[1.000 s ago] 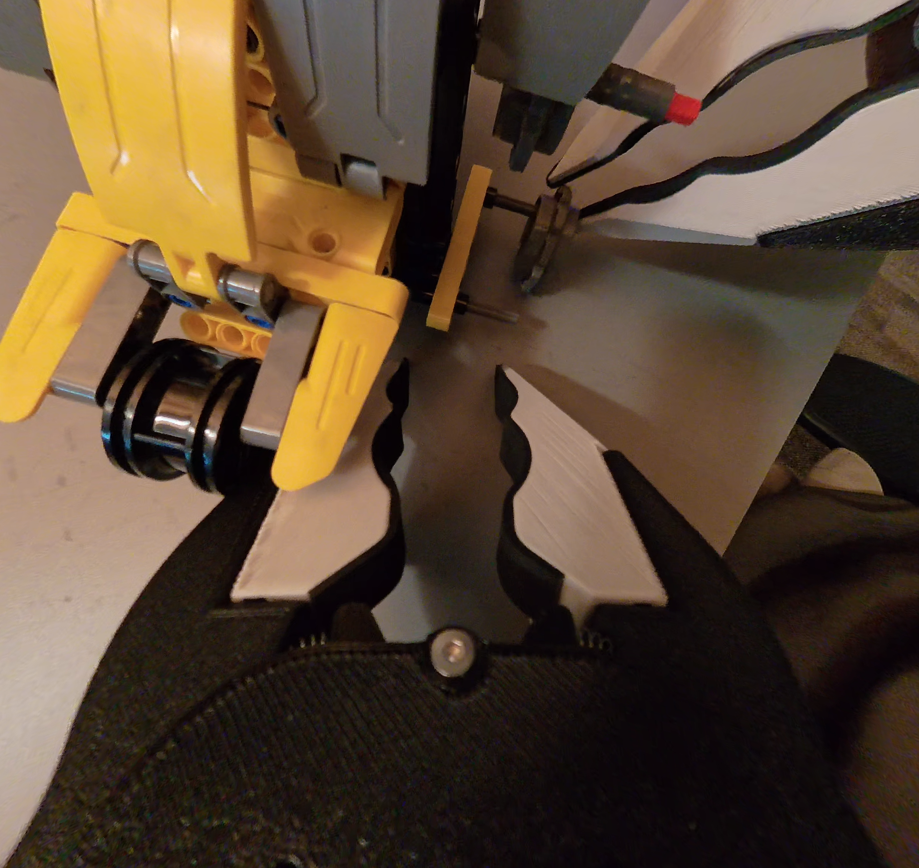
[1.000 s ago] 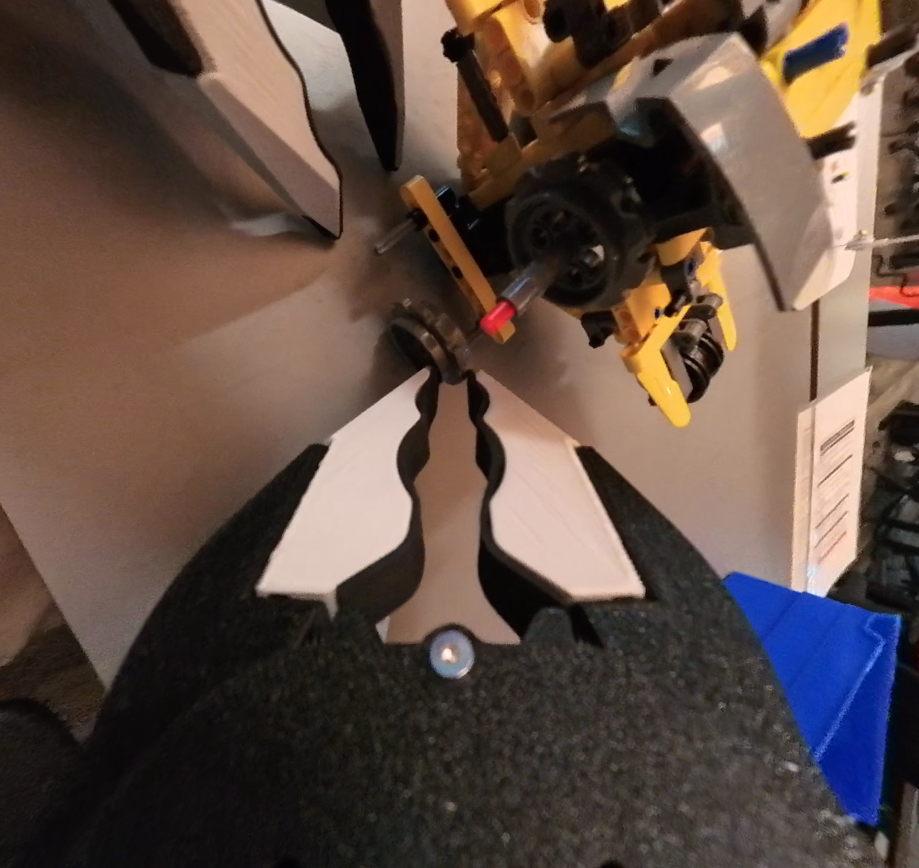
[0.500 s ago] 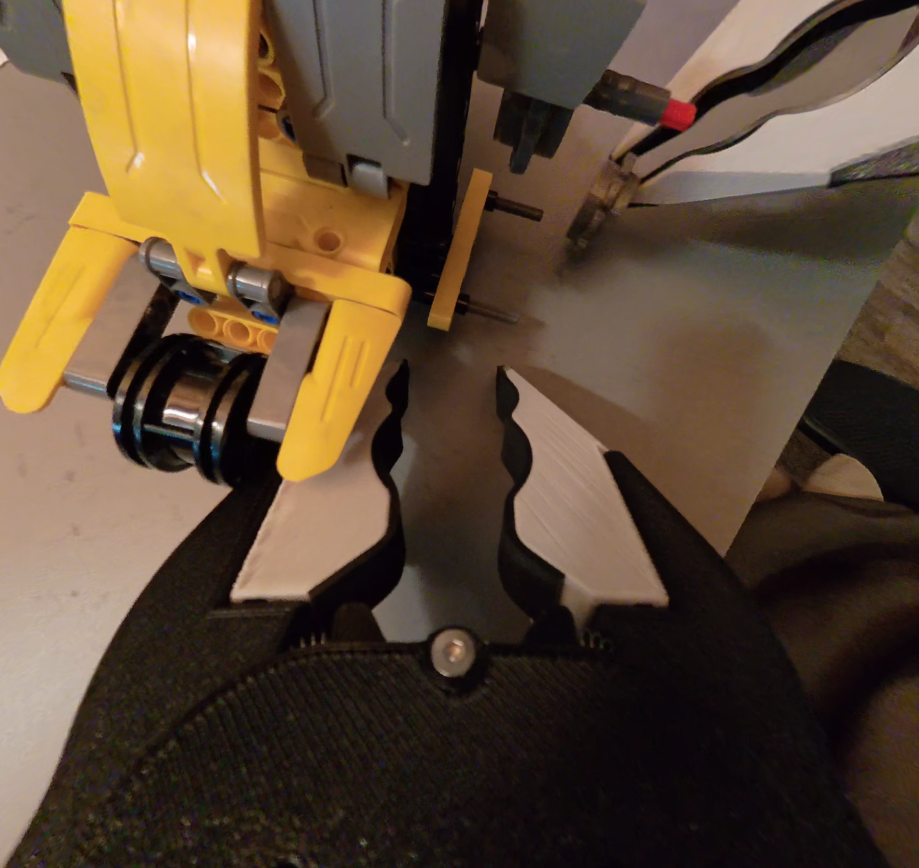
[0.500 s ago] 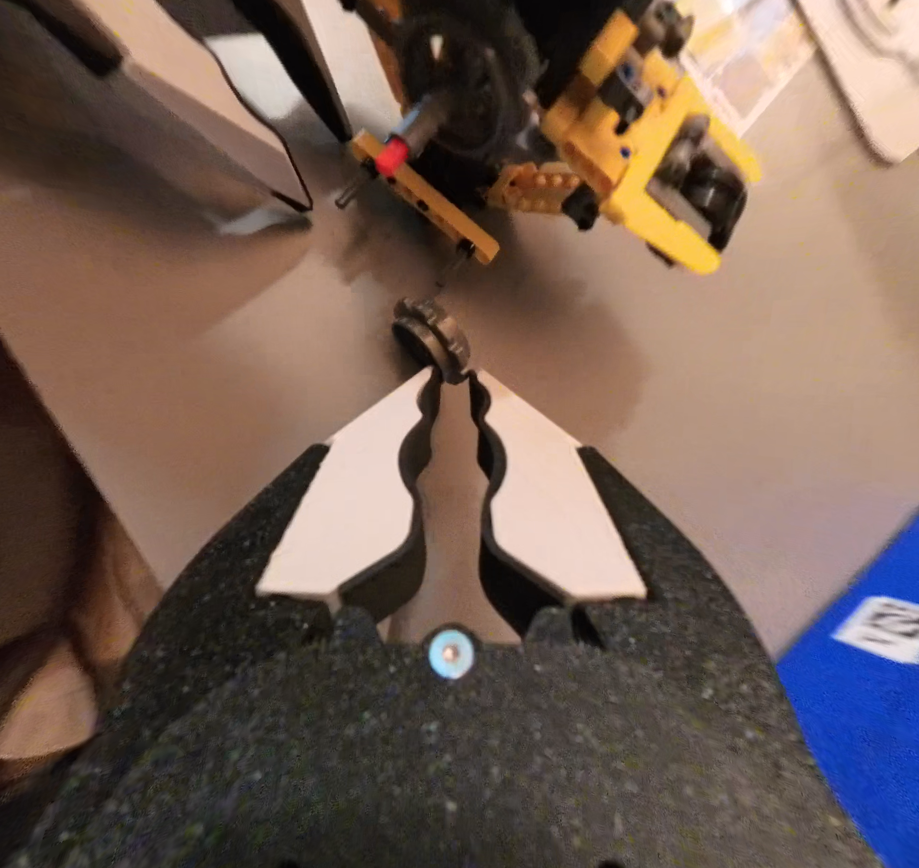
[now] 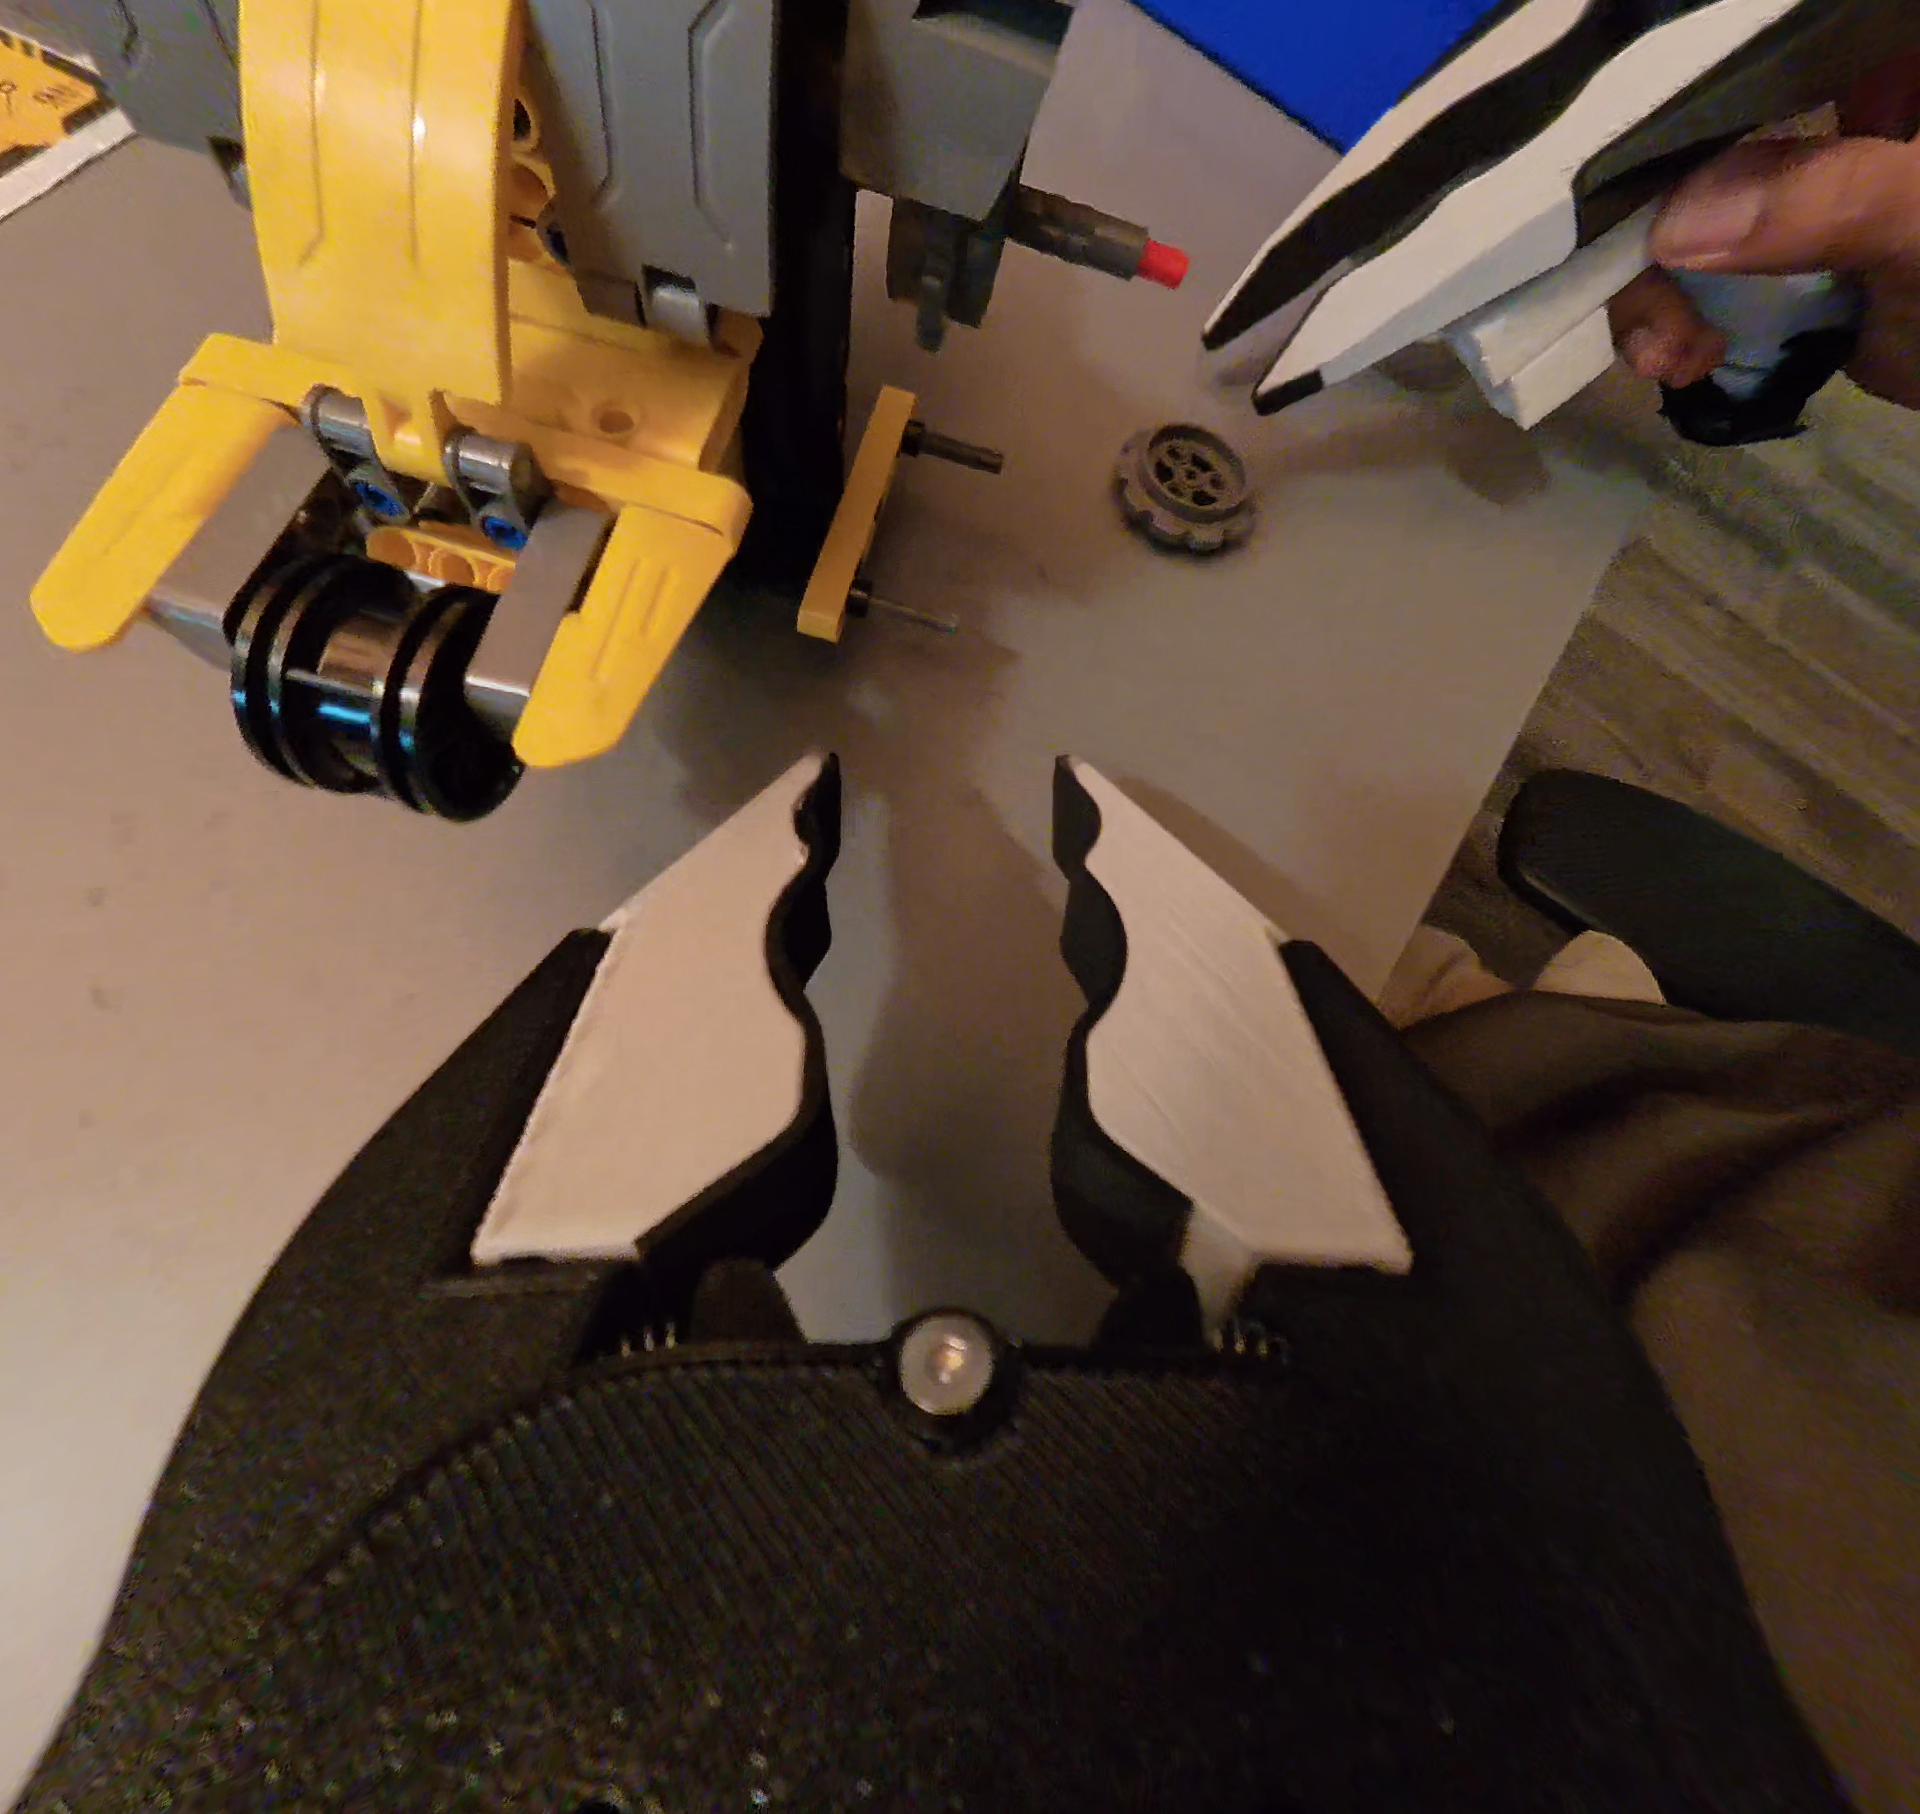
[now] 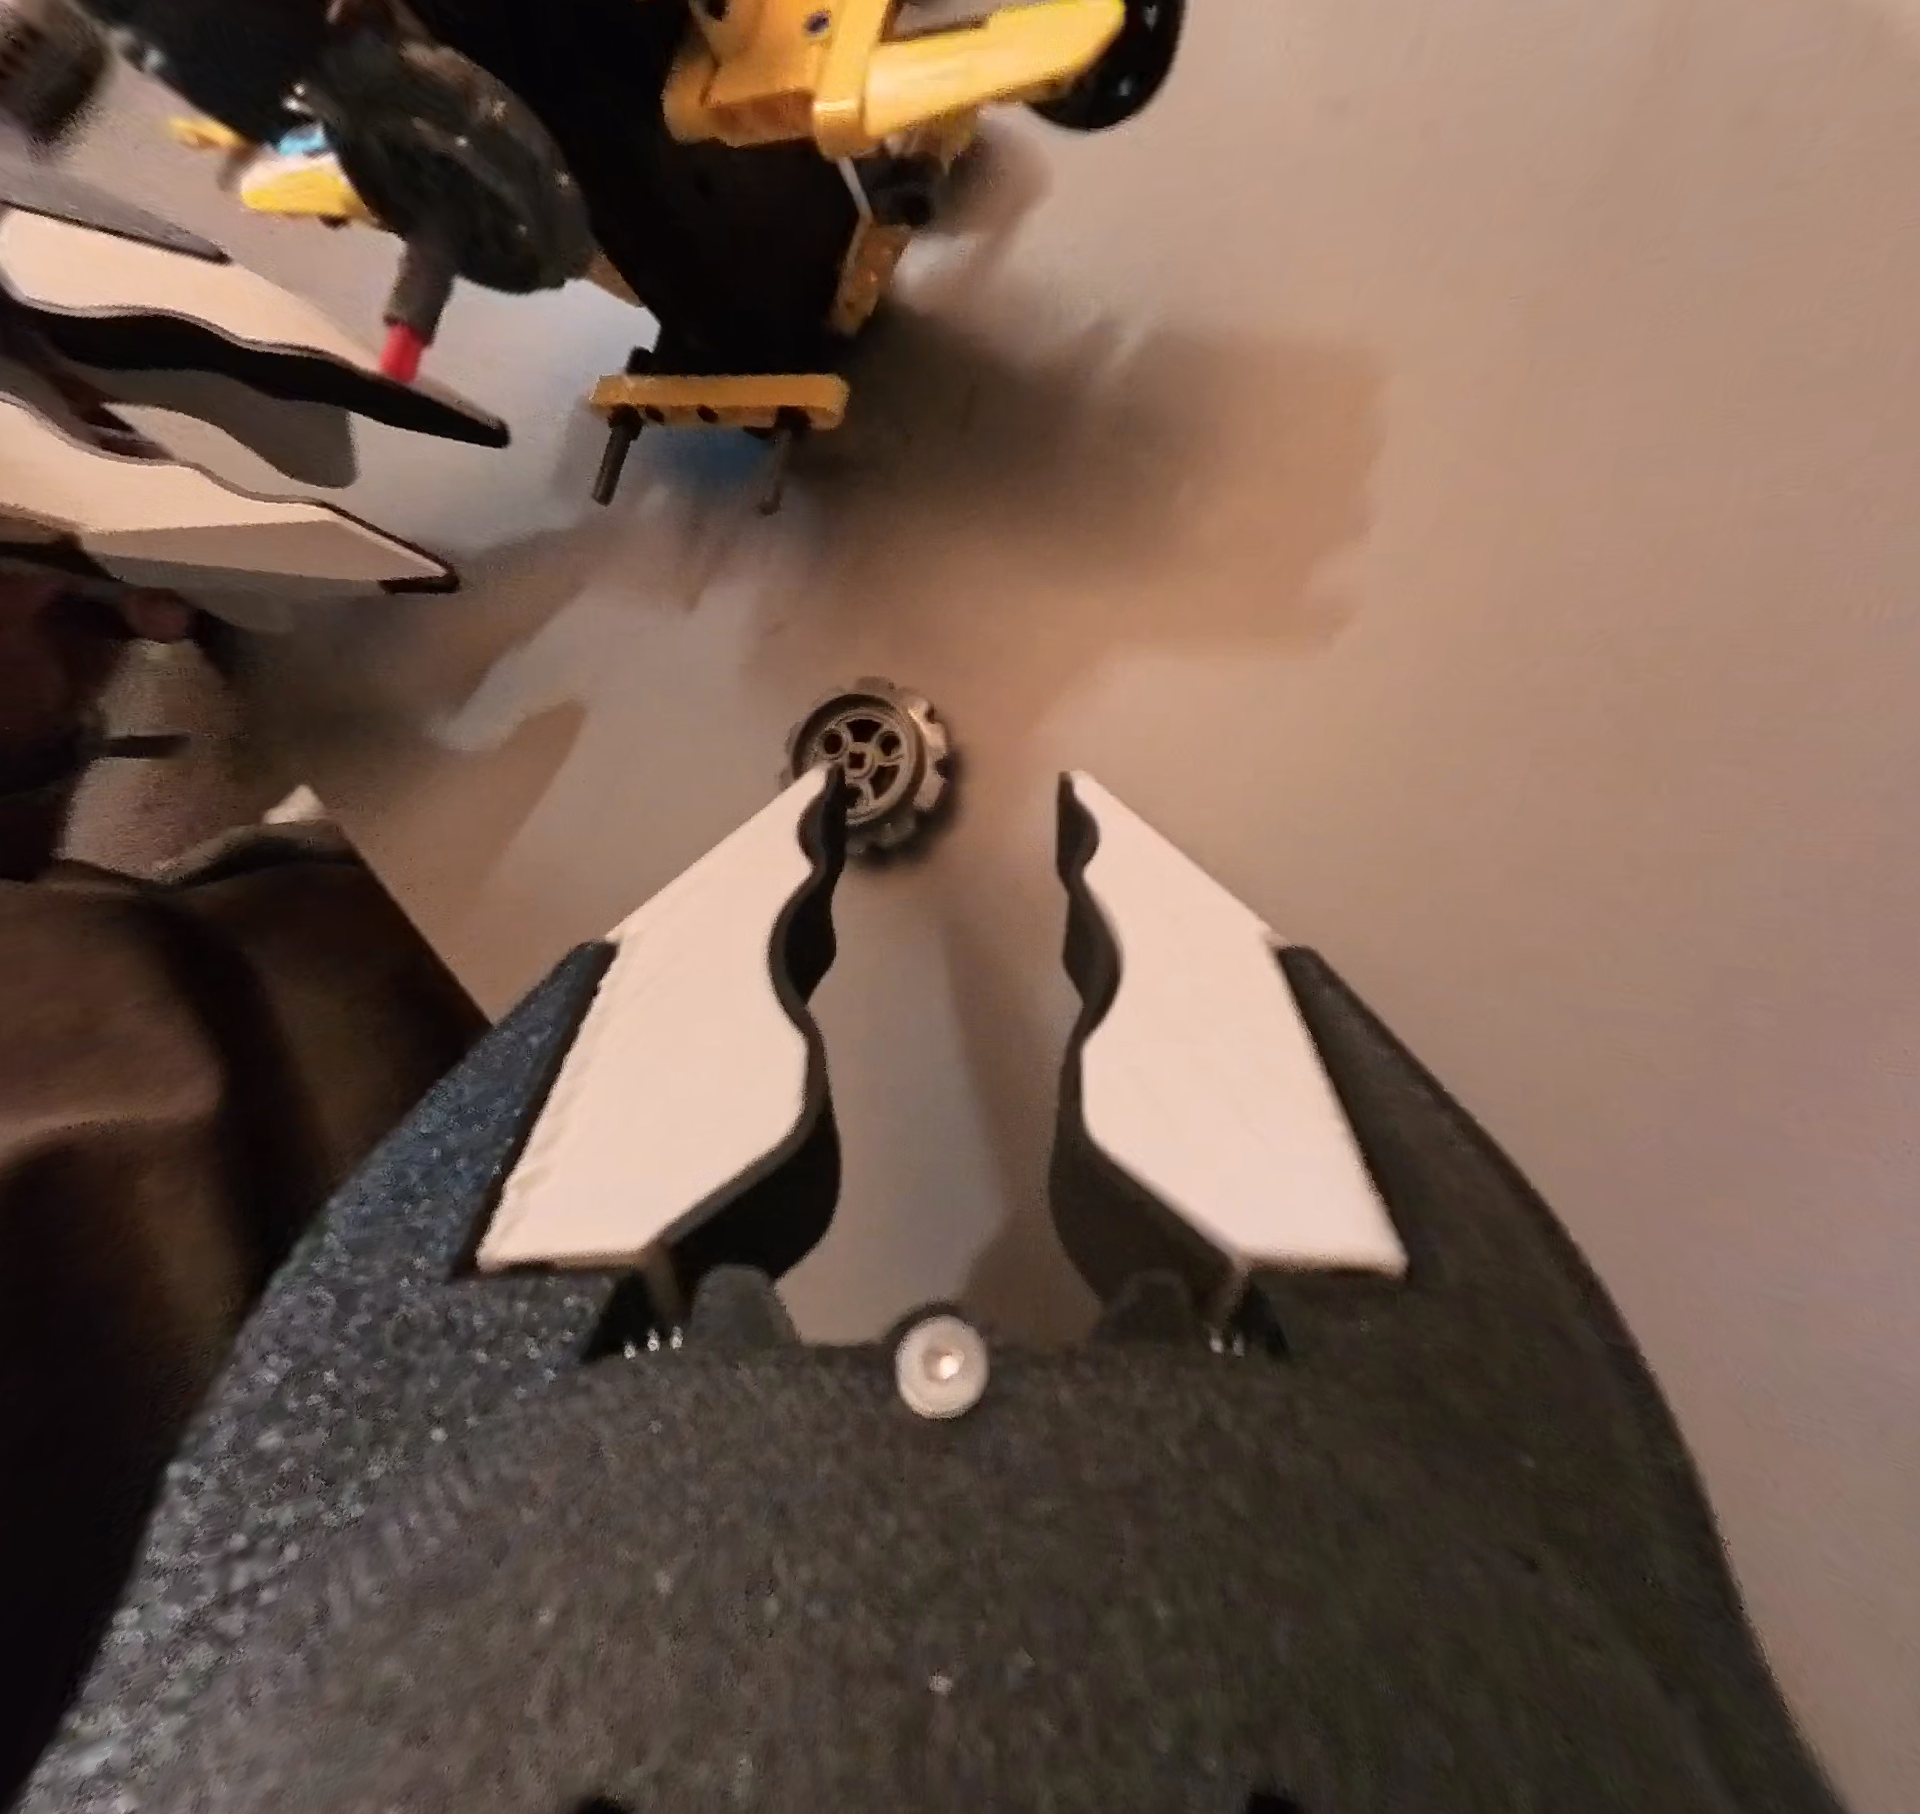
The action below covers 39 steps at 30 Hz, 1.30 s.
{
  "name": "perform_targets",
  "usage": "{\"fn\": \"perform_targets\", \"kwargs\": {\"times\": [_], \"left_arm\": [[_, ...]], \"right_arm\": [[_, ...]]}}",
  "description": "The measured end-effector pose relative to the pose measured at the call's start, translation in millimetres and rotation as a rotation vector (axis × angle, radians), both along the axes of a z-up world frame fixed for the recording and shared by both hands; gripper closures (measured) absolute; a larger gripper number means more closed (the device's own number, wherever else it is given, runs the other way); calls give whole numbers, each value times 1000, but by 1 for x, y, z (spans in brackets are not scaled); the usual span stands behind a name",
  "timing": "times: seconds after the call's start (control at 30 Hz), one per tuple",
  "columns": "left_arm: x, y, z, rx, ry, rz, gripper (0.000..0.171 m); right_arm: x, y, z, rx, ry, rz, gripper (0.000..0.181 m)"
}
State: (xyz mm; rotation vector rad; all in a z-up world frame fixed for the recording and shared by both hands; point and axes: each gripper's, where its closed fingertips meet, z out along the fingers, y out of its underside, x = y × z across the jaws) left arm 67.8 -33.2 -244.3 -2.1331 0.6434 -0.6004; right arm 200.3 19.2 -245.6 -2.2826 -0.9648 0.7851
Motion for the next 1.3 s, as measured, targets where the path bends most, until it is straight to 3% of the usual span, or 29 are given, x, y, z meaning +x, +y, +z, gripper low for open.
{"fn": "perform_targets", "kwargs": {"times": [0.23,0.43,0.53,0.63,0.8,0.87,1.0,1.07,1.2,1.3], "left_arm": [[8,-12,5,34,-15,-32,128],[29,-20,3,56,22,-73,124],[22,-12,7,137,70,-1,119],[21,-10,24,271,68,24,129],[20,-9,58,338,-195,90,121],[21,-12,67,278,-358,77,121],[35,-33,79,52,-663,-102,117],[41,-45,79,-15,-713,-182,120],[42,-47,72,-37,-684,-174,158],[38,-44,70,-45,-689,-159,160]], "right_arm": [[-14,-10,12,274,-156,85,143],[-22,-11,-15,228,-274,163,141],[-25,-13,-22,220,-302,178,147],[-33,-13,-13,275,-258,175,147],[-66,-35,36,554,-32,263,148],[-81,-54,55,681,46,329,148],[-96,-77,72,804,124,391,148],[-100,-82,72,806,134,411,148],[-105,-89,72,819,148,444,148],[-107,-88,70,820,143,437,147]]}}
